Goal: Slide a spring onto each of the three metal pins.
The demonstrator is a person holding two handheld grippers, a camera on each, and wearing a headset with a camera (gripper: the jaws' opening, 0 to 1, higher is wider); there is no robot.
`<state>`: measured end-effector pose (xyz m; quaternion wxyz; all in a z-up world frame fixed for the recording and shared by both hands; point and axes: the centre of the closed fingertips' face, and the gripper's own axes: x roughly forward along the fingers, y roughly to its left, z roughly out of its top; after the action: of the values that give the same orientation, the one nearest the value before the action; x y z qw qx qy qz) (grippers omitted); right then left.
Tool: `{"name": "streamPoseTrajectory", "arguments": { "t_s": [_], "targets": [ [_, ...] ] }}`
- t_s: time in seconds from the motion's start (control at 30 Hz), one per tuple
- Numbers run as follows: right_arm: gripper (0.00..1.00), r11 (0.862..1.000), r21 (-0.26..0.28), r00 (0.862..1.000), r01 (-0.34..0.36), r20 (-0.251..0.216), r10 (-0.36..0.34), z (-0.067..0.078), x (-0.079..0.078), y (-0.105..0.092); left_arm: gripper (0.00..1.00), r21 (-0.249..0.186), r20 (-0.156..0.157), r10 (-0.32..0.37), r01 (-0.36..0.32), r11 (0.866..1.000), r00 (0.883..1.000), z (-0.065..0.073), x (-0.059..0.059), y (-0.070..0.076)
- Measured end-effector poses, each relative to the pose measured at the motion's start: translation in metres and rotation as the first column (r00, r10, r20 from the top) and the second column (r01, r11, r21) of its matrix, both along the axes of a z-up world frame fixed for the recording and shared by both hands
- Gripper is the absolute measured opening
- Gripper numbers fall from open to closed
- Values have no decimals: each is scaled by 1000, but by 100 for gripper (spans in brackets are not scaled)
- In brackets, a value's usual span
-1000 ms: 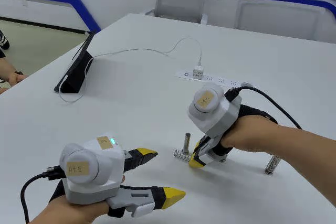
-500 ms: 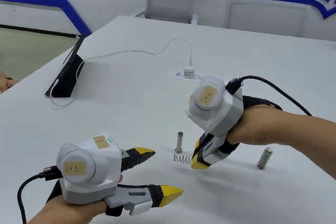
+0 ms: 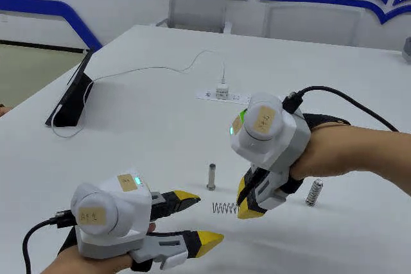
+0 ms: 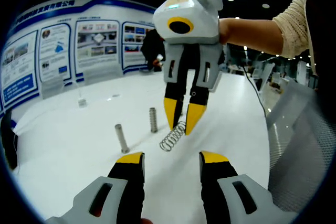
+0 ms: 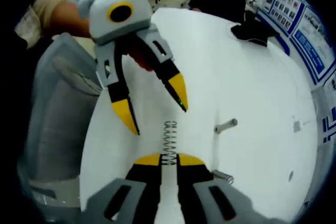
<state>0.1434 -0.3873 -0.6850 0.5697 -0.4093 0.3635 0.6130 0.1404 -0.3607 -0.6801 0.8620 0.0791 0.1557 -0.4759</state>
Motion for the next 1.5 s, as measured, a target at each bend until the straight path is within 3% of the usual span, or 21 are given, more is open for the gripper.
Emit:
{"name": "streamPoseTrajectory", "arguments": {
  "t_s": [0.6,1.03,1.5],
  "targets": [
    [12,993,-12,993,-118,-4,118,3,-20,2,13,26,55,-93,92,995,994,6,-12,-13],
    [12,990,-12,990,-138,16,138,17,-24,2,12,34,51,-104,102,994,993,6,-14,-15],
    [12,985,-3,984,-173,44,173,34,-30,17,11,40,54,-110,108,993,992,4,-15,-16]
  ]
}}
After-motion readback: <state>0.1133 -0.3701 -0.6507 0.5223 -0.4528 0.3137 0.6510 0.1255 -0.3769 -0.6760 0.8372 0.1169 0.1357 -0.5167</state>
